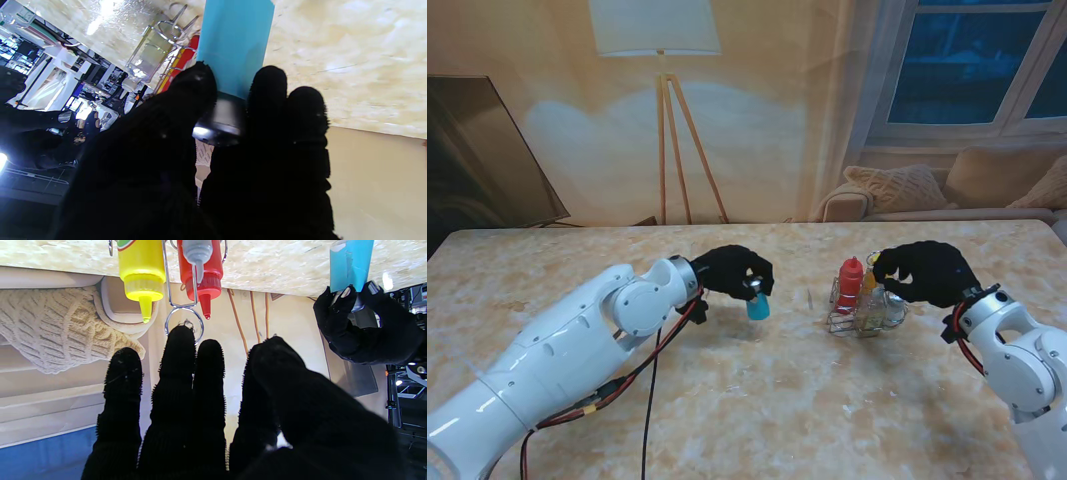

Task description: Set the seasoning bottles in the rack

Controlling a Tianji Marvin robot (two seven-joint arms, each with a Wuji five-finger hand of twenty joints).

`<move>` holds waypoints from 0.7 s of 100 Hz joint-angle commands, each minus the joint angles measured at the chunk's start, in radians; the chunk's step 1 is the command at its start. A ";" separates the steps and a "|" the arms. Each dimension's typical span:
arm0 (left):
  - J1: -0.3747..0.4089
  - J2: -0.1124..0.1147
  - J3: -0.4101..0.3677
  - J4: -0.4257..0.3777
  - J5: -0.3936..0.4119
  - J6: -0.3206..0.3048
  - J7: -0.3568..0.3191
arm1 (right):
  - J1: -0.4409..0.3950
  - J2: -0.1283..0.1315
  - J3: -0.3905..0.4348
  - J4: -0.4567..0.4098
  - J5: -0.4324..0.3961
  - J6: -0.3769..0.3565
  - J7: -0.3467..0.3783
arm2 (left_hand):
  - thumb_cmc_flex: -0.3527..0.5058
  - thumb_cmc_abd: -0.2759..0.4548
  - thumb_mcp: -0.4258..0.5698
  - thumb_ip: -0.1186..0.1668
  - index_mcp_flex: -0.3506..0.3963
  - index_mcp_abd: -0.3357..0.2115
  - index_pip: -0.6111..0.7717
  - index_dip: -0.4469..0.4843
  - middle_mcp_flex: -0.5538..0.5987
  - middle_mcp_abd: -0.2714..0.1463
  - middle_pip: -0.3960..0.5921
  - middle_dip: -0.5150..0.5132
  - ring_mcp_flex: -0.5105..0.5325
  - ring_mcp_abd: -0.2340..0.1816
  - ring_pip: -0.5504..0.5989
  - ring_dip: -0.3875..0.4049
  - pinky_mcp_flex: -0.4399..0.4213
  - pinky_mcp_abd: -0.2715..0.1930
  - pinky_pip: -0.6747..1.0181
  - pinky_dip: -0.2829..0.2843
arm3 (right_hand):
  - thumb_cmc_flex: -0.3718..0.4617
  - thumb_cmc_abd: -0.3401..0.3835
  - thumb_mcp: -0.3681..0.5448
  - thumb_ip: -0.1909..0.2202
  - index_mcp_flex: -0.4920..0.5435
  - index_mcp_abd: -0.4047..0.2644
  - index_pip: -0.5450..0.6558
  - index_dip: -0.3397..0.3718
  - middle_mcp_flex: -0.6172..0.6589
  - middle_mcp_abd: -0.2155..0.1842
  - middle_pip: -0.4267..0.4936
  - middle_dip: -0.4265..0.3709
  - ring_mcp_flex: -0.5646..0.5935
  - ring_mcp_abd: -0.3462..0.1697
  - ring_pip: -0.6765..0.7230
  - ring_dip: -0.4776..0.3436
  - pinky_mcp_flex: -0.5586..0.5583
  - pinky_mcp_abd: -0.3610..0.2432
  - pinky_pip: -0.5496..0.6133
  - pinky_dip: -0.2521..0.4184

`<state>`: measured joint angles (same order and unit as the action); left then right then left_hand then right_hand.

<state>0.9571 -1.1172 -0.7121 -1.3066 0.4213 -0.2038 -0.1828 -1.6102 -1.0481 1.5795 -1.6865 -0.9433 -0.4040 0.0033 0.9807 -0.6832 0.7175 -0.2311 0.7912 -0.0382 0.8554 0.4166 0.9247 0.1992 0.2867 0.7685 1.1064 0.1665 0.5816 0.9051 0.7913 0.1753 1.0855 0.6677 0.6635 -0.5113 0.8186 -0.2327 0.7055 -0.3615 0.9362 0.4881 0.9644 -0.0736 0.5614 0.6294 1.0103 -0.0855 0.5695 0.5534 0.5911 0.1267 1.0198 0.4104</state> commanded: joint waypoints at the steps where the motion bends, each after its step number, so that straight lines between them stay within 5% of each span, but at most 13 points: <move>1: -0.022 -0.028 0.012 -0.020 -0.013 0.012 -0.009 | -0.018 -0.005 0.004 0.004 -0.006 0.001 0.008 | 0.037 0.016 0.053 0.001 0.029 0.064 0.096 -0.009 0.099 -0.030 0.112 0.064 0.016 -0.111 0.024 -0.009 0.009 -0.098 0.007 0.000 | 0.008 0.027 -0.007 0.022 0.033 -0.036 0.045 0.016 0.023 -0.025 0.012 0.021 0.018 -0.020 0.016 0.026 0.001 0.001 0.010 0.009; 70: -0.136 -0.129 0.200 0.011 -0.077 0.074 0.078 | -0.050 -0.009 0.031 0.008 -0.033 0.010 -0.040 | 0.026 0.014 0.044 -0.004 0.030 0.065 0.103 -0.036 0.102 -0.040 0.138 0.059 0.023 -0.125 0.039 -0.013 0.012 -0.104 0.018 -0.001 | 0.010 0.029 -0.008 0.023 0.031 -0.034 0.043 0.016 0.022 -0.023 0.008 0.021 0.015 -0.018 0.013 0.025 -0.005 0.005 0.004 0.010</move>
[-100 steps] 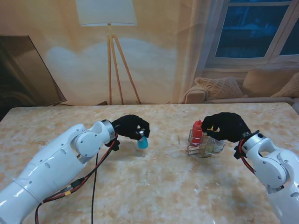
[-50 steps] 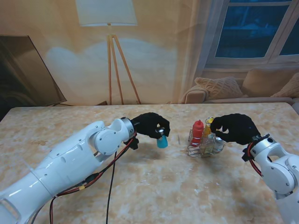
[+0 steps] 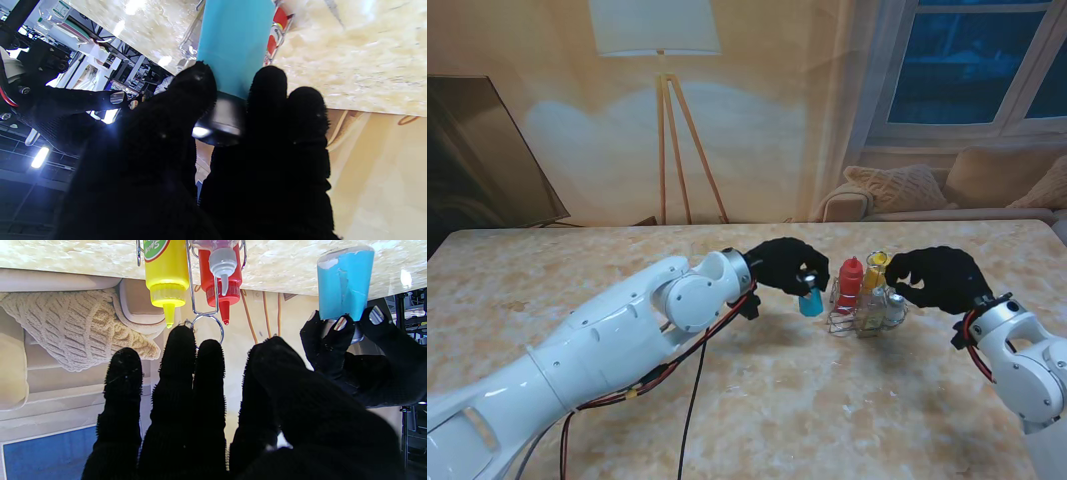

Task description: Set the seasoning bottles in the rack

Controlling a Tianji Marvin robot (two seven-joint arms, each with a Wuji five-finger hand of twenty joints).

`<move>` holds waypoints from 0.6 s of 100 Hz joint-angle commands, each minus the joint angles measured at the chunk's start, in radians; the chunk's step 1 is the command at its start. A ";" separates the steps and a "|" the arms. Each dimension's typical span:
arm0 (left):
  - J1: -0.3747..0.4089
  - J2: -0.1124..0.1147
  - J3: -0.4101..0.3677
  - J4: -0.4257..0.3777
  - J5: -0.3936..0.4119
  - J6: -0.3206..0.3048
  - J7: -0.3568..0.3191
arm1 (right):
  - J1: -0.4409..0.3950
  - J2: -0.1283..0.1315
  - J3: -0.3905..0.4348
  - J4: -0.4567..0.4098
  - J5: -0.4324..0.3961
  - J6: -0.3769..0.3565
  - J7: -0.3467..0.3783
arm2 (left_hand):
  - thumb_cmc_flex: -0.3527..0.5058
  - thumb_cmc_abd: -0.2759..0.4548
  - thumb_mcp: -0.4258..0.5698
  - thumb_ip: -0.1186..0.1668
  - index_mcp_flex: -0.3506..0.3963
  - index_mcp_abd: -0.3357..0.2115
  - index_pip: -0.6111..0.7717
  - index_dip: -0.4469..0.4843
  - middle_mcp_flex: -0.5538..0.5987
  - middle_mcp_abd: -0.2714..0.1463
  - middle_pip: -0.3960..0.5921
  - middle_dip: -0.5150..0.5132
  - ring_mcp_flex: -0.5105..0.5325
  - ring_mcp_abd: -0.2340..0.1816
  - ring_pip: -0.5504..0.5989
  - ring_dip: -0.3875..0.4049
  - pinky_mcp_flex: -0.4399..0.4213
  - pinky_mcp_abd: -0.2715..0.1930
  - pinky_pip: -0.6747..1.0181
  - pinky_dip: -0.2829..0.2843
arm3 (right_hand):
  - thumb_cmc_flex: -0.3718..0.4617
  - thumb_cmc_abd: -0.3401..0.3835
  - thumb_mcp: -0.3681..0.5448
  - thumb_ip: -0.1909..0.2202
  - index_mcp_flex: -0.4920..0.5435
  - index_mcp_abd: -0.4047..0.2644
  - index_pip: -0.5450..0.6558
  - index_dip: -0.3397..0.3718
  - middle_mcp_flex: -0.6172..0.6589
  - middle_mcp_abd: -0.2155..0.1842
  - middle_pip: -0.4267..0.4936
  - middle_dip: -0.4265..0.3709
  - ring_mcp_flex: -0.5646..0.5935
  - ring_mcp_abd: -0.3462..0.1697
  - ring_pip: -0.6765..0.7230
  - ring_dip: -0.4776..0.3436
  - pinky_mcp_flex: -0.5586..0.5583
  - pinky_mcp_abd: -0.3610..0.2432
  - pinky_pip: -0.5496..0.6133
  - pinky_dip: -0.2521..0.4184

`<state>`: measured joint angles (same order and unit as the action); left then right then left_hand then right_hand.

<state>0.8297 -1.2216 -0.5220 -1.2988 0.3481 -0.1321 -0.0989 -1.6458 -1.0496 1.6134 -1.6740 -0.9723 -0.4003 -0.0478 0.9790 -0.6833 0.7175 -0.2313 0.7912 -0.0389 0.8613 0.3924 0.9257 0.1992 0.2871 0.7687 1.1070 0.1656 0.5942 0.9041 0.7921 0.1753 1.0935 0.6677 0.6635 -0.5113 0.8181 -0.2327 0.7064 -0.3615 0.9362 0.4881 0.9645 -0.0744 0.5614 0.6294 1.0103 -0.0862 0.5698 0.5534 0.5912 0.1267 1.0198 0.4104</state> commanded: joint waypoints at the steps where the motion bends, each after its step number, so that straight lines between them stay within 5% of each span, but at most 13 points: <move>1: -0.009 -0.027 0.012 0.005 -0.004 0.003 -0.004 | -0.014 -0.007 -0.003 -0.004 -0.004 0.007 0.011 | 0.027 0.015 0.044 -0.004 0.030 0.065 0.097 -0.012 0.101 -0.040 0.138 0.058 0.022 -0.125 0.027 -0.012 0.011 -0.104 0.010 -0.001 | 0.010 0.028 -0.008 0.023 0.030 -0.034 0.043 0.016 0.022 -0.022 0.008 0.021 0.015 -0.018 0.013 0.025 -0.005 0.005 0.004 0.010; 60: -0.041 -0.099 0.081 0.078 -0.018 0.028 0.068 | -0.015 -0.008 -0.004 -0.003 -0.002 0.012 0.012 | 0.002 -0.016 0.066 -0.019 0.036 0.070 0.127 -0.039 0.110 -0.048 0.196 0.041 0.040 -0.136 0.065 -0.022 0.023 -0.105 0.040 -0.002 | 0.010 0.027 -0.007 0.023 0.031 -0.036 0.043 0.016 0.022 -0.022 0.007 0.020 0.016 -0.018 0.013 0.024 -0.006 0.005 0.004 0.011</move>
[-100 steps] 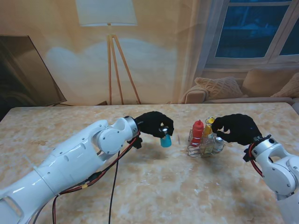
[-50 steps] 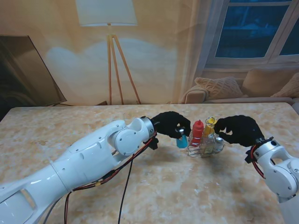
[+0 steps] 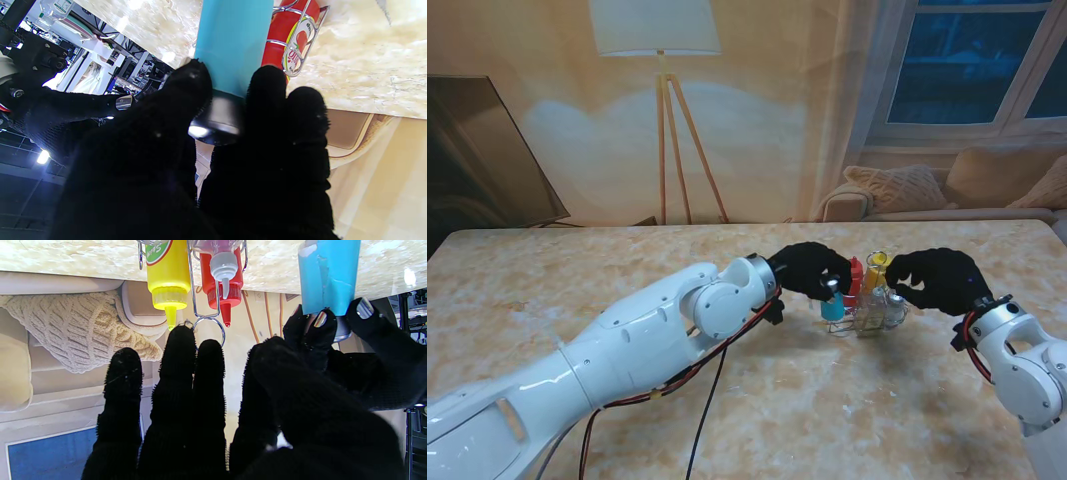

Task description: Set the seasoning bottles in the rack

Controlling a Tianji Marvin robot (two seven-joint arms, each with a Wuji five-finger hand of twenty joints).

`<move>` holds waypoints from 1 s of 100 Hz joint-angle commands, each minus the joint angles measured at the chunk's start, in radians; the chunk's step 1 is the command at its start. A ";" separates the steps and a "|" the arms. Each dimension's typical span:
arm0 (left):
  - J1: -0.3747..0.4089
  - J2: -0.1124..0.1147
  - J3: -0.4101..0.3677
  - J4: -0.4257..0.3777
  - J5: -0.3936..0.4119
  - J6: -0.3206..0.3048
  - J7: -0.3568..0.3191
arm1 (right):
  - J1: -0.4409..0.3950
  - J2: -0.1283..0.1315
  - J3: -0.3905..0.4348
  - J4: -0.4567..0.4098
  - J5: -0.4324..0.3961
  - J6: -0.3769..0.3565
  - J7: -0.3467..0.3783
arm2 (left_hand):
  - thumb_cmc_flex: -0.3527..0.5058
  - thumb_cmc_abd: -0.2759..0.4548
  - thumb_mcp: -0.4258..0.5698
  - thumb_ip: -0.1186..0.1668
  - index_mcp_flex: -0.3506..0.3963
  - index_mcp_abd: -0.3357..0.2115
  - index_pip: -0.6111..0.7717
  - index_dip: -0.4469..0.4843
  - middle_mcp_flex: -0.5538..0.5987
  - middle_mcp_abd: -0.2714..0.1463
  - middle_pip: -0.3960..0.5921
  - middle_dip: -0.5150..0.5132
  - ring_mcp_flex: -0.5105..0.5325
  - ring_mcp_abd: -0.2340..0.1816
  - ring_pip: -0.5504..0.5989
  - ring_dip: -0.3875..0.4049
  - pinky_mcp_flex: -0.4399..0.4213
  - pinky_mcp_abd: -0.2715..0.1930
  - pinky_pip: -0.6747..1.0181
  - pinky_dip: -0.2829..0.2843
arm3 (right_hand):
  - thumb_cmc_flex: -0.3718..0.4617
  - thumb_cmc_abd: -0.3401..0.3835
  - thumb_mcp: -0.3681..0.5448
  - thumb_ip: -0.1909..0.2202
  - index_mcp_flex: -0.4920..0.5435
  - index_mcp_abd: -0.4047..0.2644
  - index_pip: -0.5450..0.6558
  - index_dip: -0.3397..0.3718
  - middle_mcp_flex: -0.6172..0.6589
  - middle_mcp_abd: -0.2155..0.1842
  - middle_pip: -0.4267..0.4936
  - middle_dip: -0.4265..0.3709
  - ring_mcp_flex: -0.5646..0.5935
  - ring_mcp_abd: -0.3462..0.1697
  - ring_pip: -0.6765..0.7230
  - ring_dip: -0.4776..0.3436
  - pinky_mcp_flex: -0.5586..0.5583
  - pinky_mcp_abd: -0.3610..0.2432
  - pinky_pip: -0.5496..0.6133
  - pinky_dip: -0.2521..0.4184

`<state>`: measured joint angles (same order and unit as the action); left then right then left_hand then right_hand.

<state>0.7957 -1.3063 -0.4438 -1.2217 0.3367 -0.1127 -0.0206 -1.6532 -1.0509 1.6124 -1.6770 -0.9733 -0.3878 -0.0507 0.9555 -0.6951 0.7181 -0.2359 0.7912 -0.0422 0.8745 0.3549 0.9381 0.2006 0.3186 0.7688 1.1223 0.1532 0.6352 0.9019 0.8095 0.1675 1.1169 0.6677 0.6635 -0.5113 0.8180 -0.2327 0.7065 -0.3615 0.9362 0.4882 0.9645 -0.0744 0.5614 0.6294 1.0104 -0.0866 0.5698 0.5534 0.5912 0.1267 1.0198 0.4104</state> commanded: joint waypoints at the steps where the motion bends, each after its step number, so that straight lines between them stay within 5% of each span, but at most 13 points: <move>1: -0.008 -0.015 0.004 0.002 -0.008 0.009 -0.010 | -0.007 -0.006 -0.003 0.000 -0.001 -0.001 0.015 | 0.026 -0.004 0.065 -0.014 0.036 0.073 0.114 -0.002 0.098 -0.049 0.165 0.040 0.025 -0.124 0.024 -0.020 0.006 -0.097 0.016 -0.002 | 0.010 0.027 -0.007 0.023 0.031 -0.036 0.043 0.016 0.023 -0.023 0.007 0.020 0.016 -0.018 0.013 0.024 -0.005 0.005 0.004 0.011; 36: -0.030 -0.056 0.037 0.059 -0.032 0.016 0.004 | 0.000 -0.005 -0.007 0.010 0.003 -0.003 0.023 | 0.019 -0.015 0.078 -0.015 0.036 0.071 0.123 -0.006 0.098 -0.052 0.183 0.035 0.027 -0.124 0.034 -0.023 0.007 -0.095 0.027 0.001 | 0.010 0.026 -0.006 0.023 0.031 -0.034 0.043 0.016 0.022 -0.022 0.006 0.020 0.015 -0.018 0.012 0.023 -0.006 0.005 0.003 0.011; 100: -0.041 -0.095 0.066 0.124 -0.034 0.018 0.028 | 0.010 -0.005 -0.018 0.022 0.007 0.002 0.026 | 0.018 -0.007 0.079 -0.016 0.016 0.071 0.139 -0.002 0.078 -0.054 0.205 0.031 0.018 -0.126 0.044 -0.020 -0.002 -0.096 0.028 0.000 | 0.011 0.026 -0.006 0.023 0.031 -0.035 0.043 0.017 0.022 -0.021 0.006 0.020 0.015 -0.018 0.011 0.022 -0.004 0.004 0.004 0.011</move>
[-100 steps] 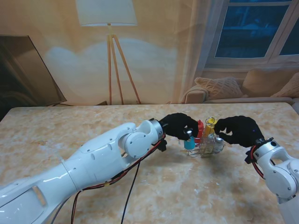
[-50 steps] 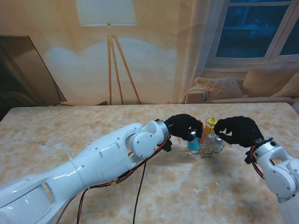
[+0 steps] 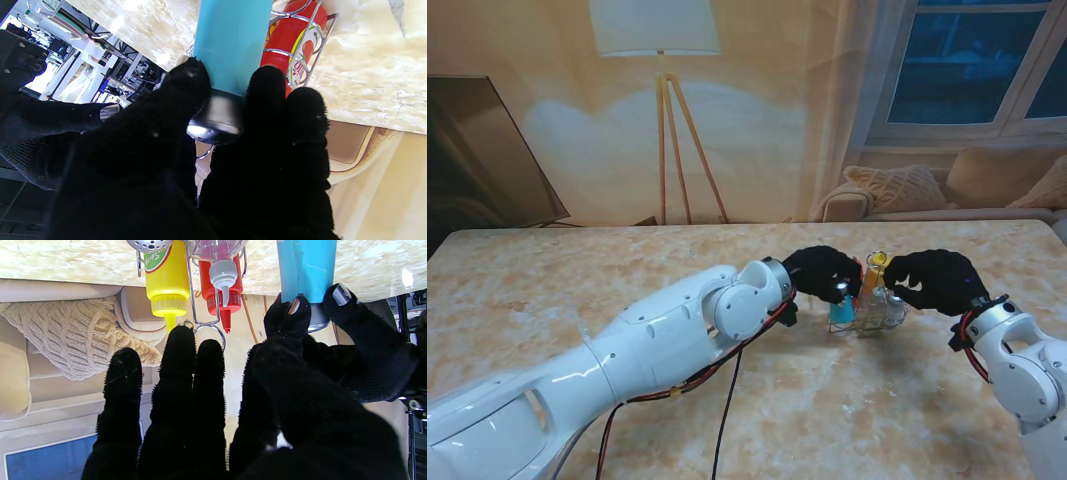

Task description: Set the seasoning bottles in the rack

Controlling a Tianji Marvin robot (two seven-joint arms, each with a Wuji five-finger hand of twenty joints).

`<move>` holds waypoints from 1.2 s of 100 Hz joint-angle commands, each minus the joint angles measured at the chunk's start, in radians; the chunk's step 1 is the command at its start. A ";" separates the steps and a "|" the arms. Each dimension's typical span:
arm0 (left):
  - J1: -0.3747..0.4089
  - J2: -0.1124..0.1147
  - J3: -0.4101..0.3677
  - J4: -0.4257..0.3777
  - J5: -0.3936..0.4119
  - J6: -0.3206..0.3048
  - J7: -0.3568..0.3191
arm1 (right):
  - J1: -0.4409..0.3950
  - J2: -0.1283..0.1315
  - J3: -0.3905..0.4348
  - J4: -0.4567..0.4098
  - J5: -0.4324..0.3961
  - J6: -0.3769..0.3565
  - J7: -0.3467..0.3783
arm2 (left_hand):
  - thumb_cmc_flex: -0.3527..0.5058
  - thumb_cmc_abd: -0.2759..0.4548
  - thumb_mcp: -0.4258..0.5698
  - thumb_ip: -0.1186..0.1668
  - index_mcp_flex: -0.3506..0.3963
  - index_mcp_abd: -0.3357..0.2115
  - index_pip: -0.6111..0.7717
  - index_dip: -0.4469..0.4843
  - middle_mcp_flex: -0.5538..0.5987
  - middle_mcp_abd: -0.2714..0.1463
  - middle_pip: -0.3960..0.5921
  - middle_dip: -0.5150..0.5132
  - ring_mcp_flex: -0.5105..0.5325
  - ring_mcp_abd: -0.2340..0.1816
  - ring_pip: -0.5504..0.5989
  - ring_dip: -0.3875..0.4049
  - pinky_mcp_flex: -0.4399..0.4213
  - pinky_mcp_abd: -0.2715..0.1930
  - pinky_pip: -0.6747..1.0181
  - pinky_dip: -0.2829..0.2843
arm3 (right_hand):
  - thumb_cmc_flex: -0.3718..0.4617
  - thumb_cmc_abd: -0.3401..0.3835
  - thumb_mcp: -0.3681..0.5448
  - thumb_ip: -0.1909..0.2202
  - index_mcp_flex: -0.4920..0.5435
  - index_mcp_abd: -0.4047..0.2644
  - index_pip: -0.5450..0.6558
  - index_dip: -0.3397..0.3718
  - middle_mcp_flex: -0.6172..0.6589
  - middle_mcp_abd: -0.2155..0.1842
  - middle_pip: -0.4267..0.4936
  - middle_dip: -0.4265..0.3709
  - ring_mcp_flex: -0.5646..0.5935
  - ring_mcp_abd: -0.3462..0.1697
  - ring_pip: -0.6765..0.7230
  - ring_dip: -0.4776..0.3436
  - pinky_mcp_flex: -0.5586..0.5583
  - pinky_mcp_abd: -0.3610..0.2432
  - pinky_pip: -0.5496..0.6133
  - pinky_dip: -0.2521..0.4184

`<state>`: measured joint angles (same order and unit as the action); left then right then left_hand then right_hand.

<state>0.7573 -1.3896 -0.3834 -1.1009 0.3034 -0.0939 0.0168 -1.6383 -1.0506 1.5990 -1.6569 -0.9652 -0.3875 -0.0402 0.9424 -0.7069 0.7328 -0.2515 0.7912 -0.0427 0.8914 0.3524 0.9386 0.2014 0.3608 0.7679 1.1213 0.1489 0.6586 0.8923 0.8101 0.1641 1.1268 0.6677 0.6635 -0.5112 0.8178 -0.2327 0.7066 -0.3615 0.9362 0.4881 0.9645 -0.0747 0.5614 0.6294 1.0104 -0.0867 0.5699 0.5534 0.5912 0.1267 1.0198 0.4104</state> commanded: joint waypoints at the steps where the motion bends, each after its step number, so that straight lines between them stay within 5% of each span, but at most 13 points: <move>1: -0.003 -0.013 0.006 0.005 0.000 -0.001 -0.009 | -0.004 -0.005 -0.005 0.002 -0.001 0.002 0.015 | 0.032 0.004 0.064 -0.001 0.017 0.072 0.122 0.001 0.077 -0.055 0.163 0.032 0.019 -0.122 0.021 -0.011 -0.003 -0.093 0.018 0.000 | 0.011 0.026 -0.006 0.023 0.031 -0.035 0.043 0.017 0.022 -0.021 0.006 0.020 0.015 -0.017 0.011 0.022 -0.004 0.005 0.004 0.011; 66: -0.034 -0.088 0.047 0.143 0.010 0.003 0.039 | 0.004 -0.004 -0.016 0.010 0.006 0.014 0.026 | 0.014 -0.009 0.069 -0.007 -0.033 0.076 0.175 0.054 0.037 -0.046 0.234 0.069 -0.003 -0.129 0.067 0.031 -0.027 -0.076 0.051 0.021 | 0.010 0.025 -0.005 0.023 0.031 -0.036 0.043 0.017 0.022 -0.022 0.006 0.020 0.015 -0.017 0.012 0.022 -0.006 0.005 0.004 0.010; 120: -0.051 -0.112 0.063 0.190 0.033 -0.008 0.062 | 0.016 -0.003 -0.027 0.021 0.013 0.025 0.042 | 0.012 -0.004 0.067 -0.004 -0.068 0.087 0.201 0.093 0.012 -0.041 0.273 0.092 -0.018 -0.125 0.088 0.043 -0.057 -0.067 0.084 0.024 | 0.011 0.026 -0.006 0.023 0.030 -0.034 0.041 0.016 0.021 -0.019 0.004 0.020 0.012 -0.015 0.010 0.021 -0.008 0.005 0.003 0.010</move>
<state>0.7156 -1.4891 -0.3223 -0.9164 0.3334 -0.0980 0.0897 -1.6158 -1.0493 1.5757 -1.6369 -0.9536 -0.3628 -0.0107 0.9164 -0.7199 0.7403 -0.2560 0.7514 -0.0429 0.9811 0.4035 0.9134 0.2066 0.4629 0.7923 1.1151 0.1450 0.7125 0.9060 0.7753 0.1638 1.1904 0.6745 0.6635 -0.5112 0.8178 -0.2327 0.7067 -0.3615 0.9362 0.4881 0.9645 -0.0747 0.5614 0.6294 1.0104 -0.0868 0.5699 0.5534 0.5912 0.1267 1.0198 0.4104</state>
